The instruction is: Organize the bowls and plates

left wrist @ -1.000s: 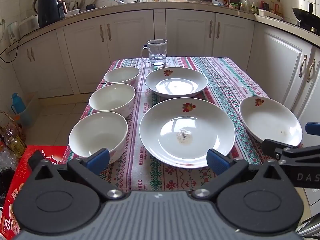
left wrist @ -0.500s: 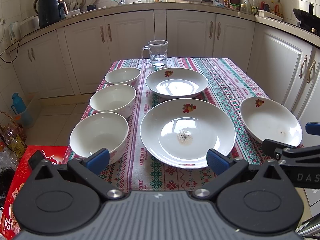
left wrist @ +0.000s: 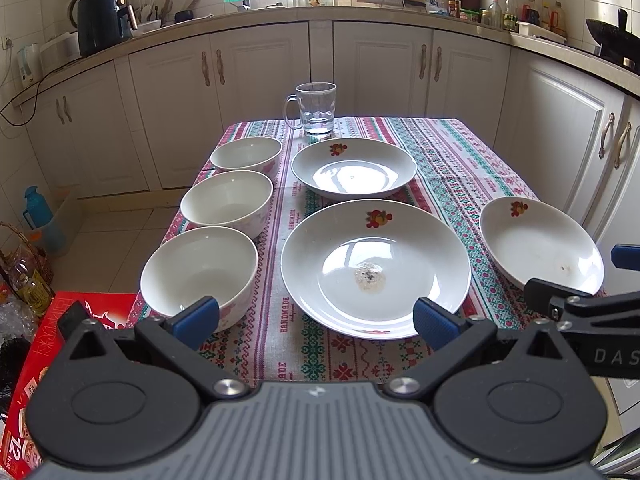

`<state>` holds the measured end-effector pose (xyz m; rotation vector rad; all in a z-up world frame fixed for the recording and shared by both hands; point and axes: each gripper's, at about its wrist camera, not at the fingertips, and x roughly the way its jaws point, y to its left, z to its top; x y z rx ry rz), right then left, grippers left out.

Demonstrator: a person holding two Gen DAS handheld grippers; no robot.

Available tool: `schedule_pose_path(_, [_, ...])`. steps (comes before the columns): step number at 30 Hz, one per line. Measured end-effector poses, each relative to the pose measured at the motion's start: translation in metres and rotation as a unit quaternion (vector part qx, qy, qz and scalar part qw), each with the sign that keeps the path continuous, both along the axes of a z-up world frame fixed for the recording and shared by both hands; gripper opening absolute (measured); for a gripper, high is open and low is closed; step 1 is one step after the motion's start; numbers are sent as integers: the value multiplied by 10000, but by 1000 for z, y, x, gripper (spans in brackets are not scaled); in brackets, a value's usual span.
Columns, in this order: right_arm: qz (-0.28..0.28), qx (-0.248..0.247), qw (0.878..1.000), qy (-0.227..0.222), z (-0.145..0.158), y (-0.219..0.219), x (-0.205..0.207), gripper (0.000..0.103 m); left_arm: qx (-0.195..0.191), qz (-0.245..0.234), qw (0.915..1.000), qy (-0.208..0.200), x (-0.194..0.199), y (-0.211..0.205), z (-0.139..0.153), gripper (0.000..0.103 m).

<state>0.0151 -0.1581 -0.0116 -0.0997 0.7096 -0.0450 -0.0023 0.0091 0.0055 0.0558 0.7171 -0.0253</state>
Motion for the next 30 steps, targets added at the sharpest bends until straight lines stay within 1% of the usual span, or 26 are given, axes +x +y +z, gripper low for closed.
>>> schedule_pose_path(30, [24, -37, 10000, -64, 1, 0, -2, 103, 25, -3, 10000, -25, -1, -1, 1, 102])
